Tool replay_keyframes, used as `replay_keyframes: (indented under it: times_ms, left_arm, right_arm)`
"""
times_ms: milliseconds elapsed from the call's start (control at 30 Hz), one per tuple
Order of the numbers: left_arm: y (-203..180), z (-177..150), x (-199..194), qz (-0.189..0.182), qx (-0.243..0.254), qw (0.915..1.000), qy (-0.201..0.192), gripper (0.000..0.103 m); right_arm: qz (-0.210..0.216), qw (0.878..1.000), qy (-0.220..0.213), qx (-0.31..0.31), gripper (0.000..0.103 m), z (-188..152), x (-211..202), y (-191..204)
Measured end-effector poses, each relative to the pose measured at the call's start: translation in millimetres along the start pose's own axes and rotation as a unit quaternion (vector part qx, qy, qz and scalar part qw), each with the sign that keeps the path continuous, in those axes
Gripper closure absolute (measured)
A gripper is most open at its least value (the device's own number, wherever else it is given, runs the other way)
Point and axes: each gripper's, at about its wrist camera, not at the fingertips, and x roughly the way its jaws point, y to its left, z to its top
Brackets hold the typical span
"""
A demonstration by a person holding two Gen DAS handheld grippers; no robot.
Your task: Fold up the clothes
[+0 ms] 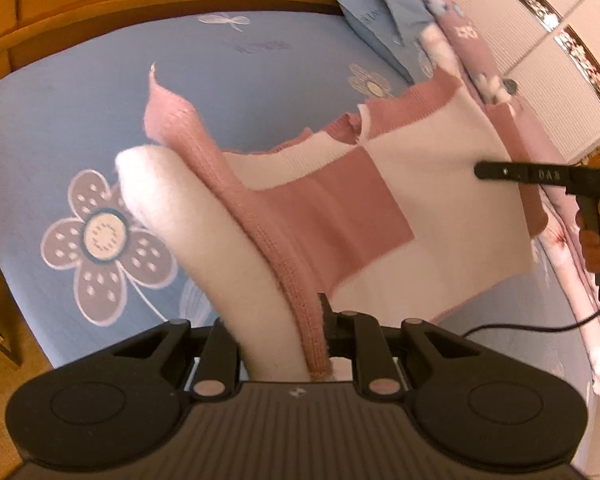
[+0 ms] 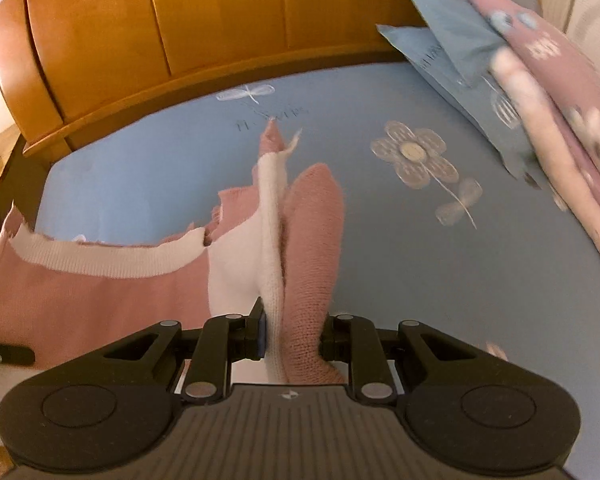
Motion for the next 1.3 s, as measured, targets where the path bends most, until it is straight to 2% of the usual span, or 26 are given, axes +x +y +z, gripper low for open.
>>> replay_keyframes:
  times_ms: [300,467,767,1000,1067,1200,1300]
  left_arm:
    - [29,23,11,-0.011,-0.011,0.9998,-0.009,0.086]
    - [43,19,19,-0.02,-0.021,0.9994,-0.018,0.086]
    - [82,-4,58,-0.001,-0.066,0.9977,0.015,0.086]
    - [100,-17,76,-0.01,-0.091,0.9956,0.023,0.08]
    - [103,-17,74,-0.014,-0.1,0.9946,0.022,0.078]
    - [108,-18,69,-0.024,-0.12,0.9923,0.02,0.066]
    - [107,-16,53,-0.006,-0.11,0.9935,0.025,0.061]
  right_arm:
    - [-0.01,1.0,0.002,-0.02,0.079,46,36,9]
    - [-0.033,0.999,0.004,-0.023,0.079,61,64,1]
    - [-0.076,0.996,0.034,-0.011,0.078,56,138,-20]
    - [-0.093,0.994,0.054,0.007,0.077,44,175,-34]
    - [-0.1,0.994,0.055,0.005,0.072,40,184,-35]
    - [-0.112,0.992,0.053,0.008,0.056,37,189,-37]
    - [-0.129,0.991,0.033,0.027,0.045,36,172,-41]
